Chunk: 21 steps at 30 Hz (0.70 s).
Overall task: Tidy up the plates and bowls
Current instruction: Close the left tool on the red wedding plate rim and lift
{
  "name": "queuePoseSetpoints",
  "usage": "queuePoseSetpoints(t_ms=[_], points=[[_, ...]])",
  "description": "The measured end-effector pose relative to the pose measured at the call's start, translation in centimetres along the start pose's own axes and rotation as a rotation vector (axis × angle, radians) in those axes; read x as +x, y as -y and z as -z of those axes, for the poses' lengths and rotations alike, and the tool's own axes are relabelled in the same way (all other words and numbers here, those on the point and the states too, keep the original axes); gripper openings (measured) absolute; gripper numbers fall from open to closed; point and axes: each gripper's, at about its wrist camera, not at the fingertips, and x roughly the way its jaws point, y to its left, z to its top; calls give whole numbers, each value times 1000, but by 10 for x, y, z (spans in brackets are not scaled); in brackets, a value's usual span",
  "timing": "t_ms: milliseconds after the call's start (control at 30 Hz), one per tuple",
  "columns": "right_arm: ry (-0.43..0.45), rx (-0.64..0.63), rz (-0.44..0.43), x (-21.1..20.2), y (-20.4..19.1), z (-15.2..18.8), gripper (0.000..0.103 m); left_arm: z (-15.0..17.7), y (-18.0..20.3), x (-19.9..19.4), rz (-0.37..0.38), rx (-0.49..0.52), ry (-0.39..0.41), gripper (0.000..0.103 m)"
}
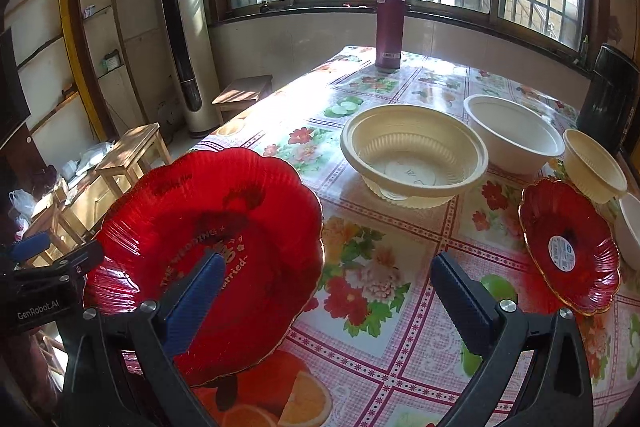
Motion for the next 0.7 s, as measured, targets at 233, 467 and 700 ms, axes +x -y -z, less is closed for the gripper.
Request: queuePoseSetpoints(t_ms=[233,467,700], points=[[-85,40,-34,26,7,-1,101,-1,5,13,1,16,-53,103],[-160,58,-70,43,11,-1,83,-3,14,16,4,47,-65,103],[-197,51,-74,55,8,1,60,-2,21,18,-4,82,-65,95]])
